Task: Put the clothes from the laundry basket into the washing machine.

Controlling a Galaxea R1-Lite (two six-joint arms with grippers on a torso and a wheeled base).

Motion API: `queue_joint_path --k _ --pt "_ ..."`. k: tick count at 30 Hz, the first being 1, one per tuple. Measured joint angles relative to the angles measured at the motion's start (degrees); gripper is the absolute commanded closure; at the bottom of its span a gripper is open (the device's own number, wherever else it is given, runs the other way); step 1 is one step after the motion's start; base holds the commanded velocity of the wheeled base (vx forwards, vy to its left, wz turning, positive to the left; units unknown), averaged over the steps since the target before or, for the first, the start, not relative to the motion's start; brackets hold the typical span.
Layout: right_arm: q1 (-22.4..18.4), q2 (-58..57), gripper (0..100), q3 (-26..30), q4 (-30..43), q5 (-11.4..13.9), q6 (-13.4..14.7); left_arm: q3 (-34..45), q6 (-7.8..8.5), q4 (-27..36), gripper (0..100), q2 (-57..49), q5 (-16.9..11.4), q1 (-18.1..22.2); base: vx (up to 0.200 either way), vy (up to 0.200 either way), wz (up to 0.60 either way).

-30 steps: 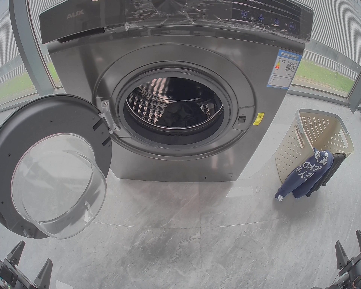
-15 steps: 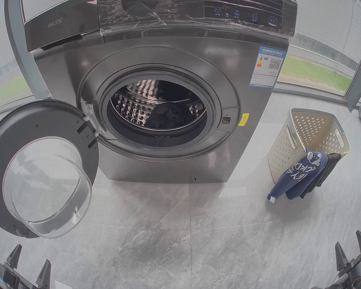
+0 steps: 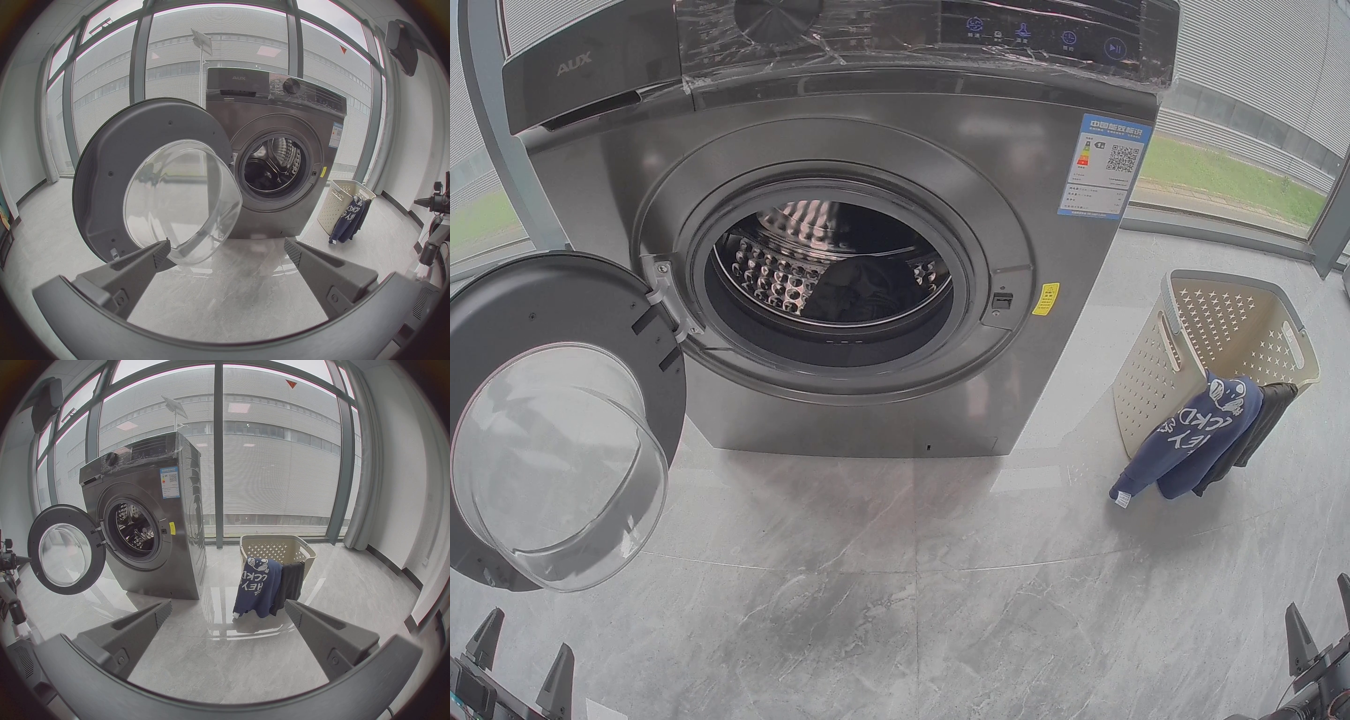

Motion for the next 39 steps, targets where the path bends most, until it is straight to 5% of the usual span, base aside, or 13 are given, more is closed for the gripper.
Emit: queue_joint_path --k 21,39 --pt "0.0 0.0 0 0.0 -0.1 0.2 -0.1 0.0 -0.13 0.0 0 0.0 0.2 0.0 0.0 0.0 0.0" --pt "0.2 0.0 0 0.0 -0.1 0.4 -0.2 0.0 -0.02 -0.1 0 0.1 0.2 0.0 0.0 -0.2 0.0"
